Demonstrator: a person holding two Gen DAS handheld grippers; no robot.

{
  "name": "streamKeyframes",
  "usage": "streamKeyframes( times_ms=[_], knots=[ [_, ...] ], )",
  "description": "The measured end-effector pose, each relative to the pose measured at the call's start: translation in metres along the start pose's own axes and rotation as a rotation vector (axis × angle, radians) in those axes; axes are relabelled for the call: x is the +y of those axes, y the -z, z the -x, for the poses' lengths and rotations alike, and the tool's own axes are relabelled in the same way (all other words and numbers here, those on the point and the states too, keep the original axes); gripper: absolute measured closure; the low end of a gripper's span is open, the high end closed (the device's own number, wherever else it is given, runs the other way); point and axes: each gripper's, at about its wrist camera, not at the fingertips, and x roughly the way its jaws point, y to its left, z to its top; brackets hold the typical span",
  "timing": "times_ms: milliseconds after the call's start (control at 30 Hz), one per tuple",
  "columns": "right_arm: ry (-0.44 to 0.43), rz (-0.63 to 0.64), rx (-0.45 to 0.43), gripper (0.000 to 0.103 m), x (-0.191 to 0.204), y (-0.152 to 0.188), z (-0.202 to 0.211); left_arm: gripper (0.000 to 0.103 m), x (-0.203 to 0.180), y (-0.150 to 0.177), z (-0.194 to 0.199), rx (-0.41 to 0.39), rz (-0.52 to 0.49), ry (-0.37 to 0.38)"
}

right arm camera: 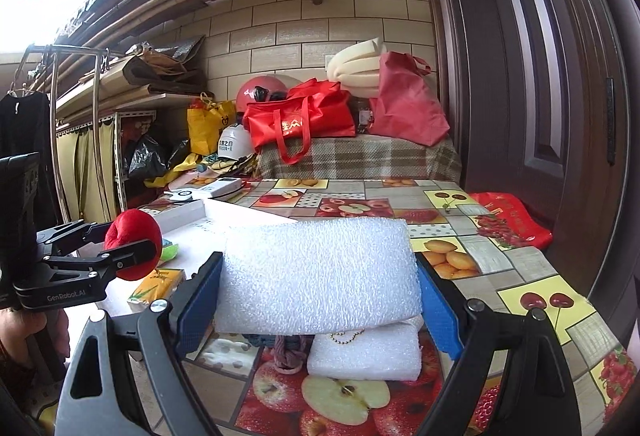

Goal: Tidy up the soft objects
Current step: 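Carry the apple and foam over the tray and open the left gripper to drop the apple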

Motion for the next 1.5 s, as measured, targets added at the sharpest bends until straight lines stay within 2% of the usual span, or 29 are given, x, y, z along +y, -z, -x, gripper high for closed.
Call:
streamKeyframes(
  times_ms=[267,400,767,967,1200,1300,1500],
  knots=[
    [-0.038,0.024,0.007,0.014,0.014,0.000,-0.004,0.037,0.014,0.001,0.003,-0.020,0.019,-0.068],
    [-0.057,0.033,0.010,0.014,0.021,0.000,-0.006,0.037,0.028,0.001,0.004,-0.034,0.044,-0.139],
    [-0.117,0.047,0.045,0.014,0.042,-0.002,-0.020,0.037,0.070,0.005,0.003,-0.033,0.099,-0.240],
    [-0.169,0.082,0.072,0.014,0.068,-0.003,-0.032,0.037,0.086,0.006,0.002,-0.029,0.136,-0.263],
    [-0.252,0.133,0.136,0.014,0.109,-0.002,-0.060,0.037,0.090,0.004,-0.002,-0.022,0.123,-0.275],
    [-0.267,0.149,0.186,0.014,0.124,0.002,-0.080,0.037,0.099,0.003,-0.007,-0.011,0.141,-0.287],
    [-0.264,0.182,0.175,0.014,0.142,0.000,-0.096,0.036,0.113,0.003,-0.015,0.010,0.201,-0.295]
  ],
)
